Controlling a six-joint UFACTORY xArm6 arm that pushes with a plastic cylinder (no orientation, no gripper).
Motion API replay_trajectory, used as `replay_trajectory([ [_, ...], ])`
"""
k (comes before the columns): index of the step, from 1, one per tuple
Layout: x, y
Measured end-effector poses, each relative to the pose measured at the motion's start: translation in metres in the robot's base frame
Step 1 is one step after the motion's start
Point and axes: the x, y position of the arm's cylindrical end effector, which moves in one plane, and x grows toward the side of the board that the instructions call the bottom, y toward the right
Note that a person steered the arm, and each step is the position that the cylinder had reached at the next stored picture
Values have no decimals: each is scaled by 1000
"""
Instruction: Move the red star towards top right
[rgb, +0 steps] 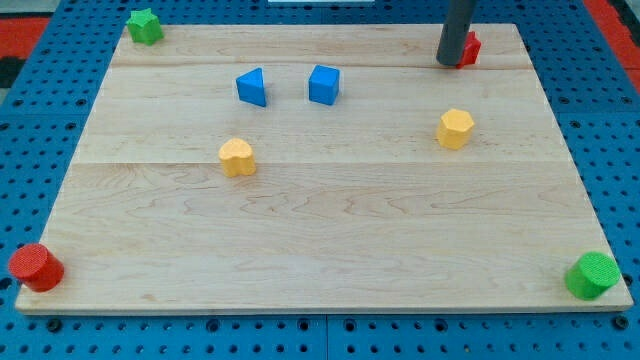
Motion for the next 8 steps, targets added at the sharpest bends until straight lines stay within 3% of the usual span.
replay_trajectory([
  [2,4,19],
  [6,-43,40],
  [8,-44,2],
])
